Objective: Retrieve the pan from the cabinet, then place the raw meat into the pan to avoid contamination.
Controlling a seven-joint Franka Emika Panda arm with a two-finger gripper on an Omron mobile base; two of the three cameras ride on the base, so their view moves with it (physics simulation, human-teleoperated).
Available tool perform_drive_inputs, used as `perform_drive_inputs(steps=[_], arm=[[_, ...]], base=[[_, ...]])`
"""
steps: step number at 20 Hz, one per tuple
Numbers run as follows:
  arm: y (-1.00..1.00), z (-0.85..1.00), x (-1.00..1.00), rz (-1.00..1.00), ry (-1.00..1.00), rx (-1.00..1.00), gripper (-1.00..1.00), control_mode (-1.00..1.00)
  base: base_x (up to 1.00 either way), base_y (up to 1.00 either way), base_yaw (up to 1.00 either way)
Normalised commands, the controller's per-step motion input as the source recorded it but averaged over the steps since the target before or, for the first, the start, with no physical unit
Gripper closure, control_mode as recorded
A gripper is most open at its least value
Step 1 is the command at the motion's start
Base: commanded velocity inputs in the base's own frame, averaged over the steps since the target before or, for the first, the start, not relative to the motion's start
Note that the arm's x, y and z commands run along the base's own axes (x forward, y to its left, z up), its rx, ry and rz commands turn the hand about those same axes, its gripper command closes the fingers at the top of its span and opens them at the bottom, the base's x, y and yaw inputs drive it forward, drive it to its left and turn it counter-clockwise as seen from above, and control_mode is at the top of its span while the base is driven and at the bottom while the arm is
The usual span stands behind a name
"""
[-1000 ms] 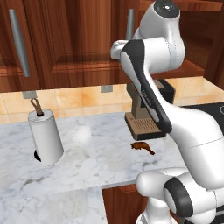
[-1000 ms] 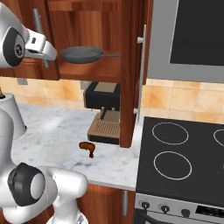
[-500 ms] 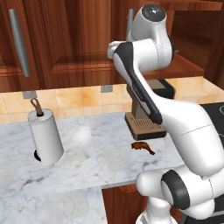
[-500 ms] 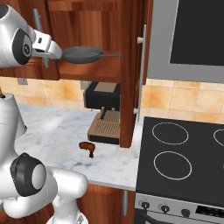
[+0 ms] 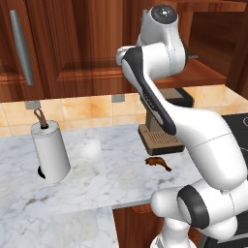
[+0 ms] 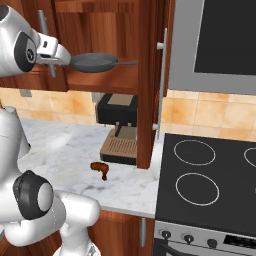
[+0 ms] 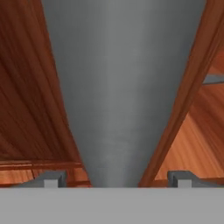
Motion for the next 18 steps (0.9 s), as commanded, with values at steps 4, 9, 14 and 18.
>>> perform_drive_inputs(steps=[4, 9, 14, 18], arm=[[0.02, -0.08, 0.26, 0.0, 0.0, -0.02, 1.0, -1.0], [0.04, -0.06, 0.21, 0.0, 0.0, 0.0, 1.0, -1.0], [0.01, -0.08, 0.04, -0.02, 0.0, 0.0, 1.0, -1.0], [0.02, -0.06, 0.0, -0.06, 0.03, 0.0, 1.0, -1.0]], base=[[0.0, 0.0, 0.0], [0.0, 0.0, 0.0], [0.0, 0.0, 0.0], [0.0, 0.0, 0.0]])
